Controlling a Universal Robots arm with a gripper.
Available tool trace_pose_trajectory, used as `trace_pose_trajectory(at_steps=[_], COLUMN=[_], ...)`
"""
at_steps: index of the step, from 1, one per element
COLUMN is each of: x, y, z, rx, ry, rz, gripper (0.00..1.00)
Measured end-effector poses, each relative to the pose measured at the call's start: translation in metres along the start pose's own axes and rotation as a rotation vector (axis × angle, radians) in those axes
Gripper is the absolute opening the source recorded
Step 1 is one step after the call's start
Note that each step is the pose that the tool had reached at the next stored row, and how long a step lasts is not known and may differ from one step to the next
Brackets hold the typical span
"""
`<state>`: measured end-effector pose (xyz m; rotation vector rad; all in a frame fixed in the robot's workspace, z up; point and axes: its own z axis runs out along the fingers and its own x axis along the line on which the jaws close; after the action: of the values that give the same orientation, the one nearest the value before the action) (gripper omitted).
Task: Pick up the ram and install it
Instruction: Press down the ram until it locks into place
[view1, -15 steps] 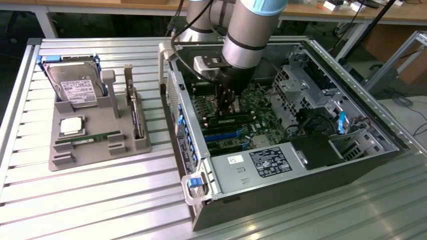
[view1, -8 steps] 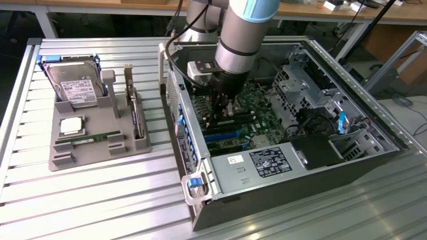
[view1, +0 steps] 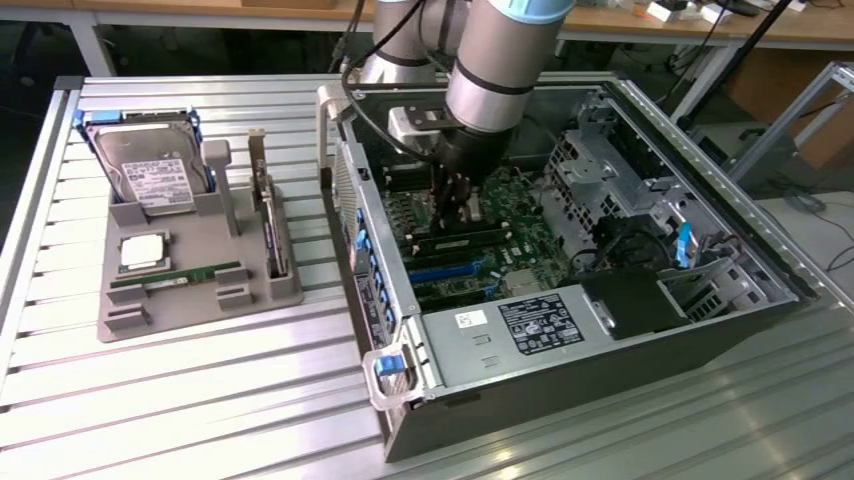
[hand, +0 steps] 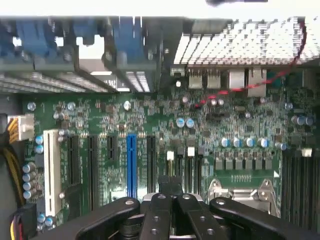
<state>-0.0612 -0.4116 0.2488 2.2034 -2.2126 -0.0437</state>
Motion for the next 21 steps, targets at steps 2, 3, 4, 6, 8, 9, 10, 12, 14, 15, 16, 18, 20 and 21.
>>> trace_pose_trajectory(at_steps=[2, 3, 4, 6, 8, 9, 10, 12, 14, 15, 16, 18, 20, 21], x=[0.000, 0.000, 0.000, 0.000, 0.000, 0.000, -0.001, -0.001, -0.001, -0.001, -0.001, -0.001, -0.001, -0.001], y=[-0.0203, -0.0295, -0.0435, -0.0699, -0.0959, -0.1126, -0.1291, -0.1436, -0.1510, -0.1517, -0.1523, -0.1520, -0.1518, -0.1517], z=[-0.0007, -0.0010, -0.0015, -0.0023, -0.0031, -0.0037, -0.0042, -0.0048, -0.0130, -0.0204, -0.0285, -0.0405, -0.0452, -0.0452], rx=[-0.0038, -0.0062, -0.0100, -0.0159, -0.0218, -0.0259, -0.0287, -0.0293, -0.0294, -0.0294, -0.0294, -0.0279, -0.0278, -0.0278], ry=[0.0000, 0.0000, 0.0001, 0.0002, 0.0001, 0.0001, 0.0002, 0.0002, 0.0001, 0.0002, 0.0001, 0.0002, 0.0000, 0.0001], rz=[0.000, 0.000, 0.000, 0.000, 0.000, 0.000, 0.000, 0.000, 0.000, 0.000, 0.000, 0.000, 0.000, 0.000], gripper=[0.10, 0.10, 0.10, 0.10, 0.10, 0.10, 0.10, 0.10, 0.10, 0.10, 0.10, 0.10, 0.10, 0.10])
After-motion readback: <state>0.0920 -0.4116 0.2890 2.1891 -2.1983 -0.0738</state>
